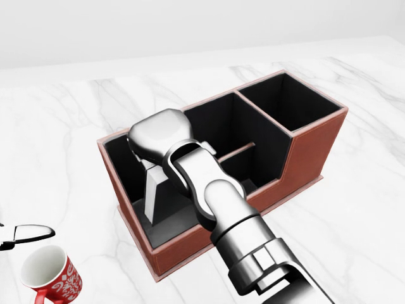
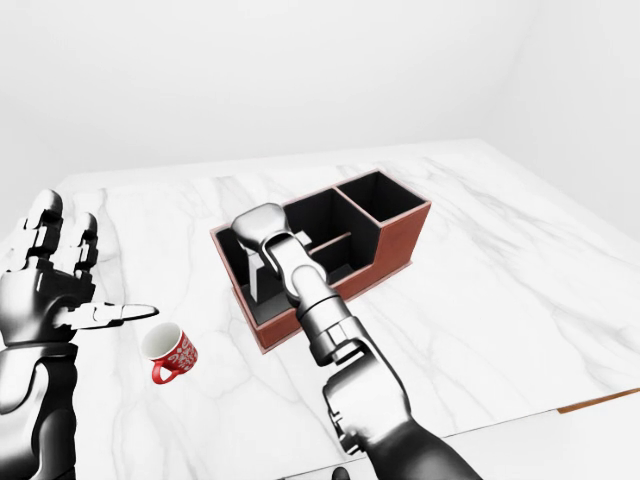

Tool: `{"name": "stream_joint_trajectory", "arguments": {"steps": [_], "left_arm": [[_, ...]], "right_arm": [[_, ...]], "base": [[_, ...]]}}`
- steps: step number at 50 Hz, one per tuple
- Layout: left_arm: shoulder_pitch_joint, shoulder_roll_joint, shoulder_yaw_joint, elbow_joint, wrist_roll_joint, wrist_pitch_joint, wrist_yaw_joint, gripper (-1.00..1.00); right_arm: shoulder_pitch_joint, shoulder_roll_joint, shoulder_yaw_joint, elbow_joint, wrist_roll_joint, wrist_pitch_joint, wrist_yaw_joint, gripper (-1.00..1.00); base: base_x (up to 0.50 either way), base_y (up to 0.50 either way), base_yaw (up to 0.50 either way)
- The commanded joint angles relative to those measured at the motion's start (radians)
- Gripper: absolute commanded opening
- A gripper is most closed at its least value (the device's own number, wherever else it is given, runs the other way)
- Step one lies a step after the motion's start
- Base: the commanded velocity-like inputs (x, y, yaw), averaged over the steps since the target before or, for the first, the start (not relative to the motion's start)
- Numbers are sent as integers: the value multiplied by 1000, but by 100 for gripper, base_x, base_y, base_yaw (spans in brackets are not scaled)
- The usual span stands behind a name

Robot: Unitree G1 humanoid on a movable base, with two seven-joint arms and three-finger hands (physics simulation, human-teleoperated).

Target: Pick up the book and place it in the left compartment of the caddy.

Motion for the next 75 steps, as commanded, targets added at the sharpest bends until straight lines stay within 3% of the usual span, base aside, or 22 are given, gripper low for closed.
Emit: {"name": "stream_joint_trajectory", "arguments": {"steps": [1,27,75], "left_arm": [[1,2,4,1,-5,0,-1,100],[4,3,10,16,-7,0,-1,100],[14,0,14,43,-10,0,-9,100]], "right_arm": [[-21,2,-1,86,7,0,-89,-100],[-64,7,7,297,7,0,-215,-100],[-24,31,26,459,-8,0,-289,-100]], "base": [[0,0,0],[0,0,0],[0,0,0]]}}
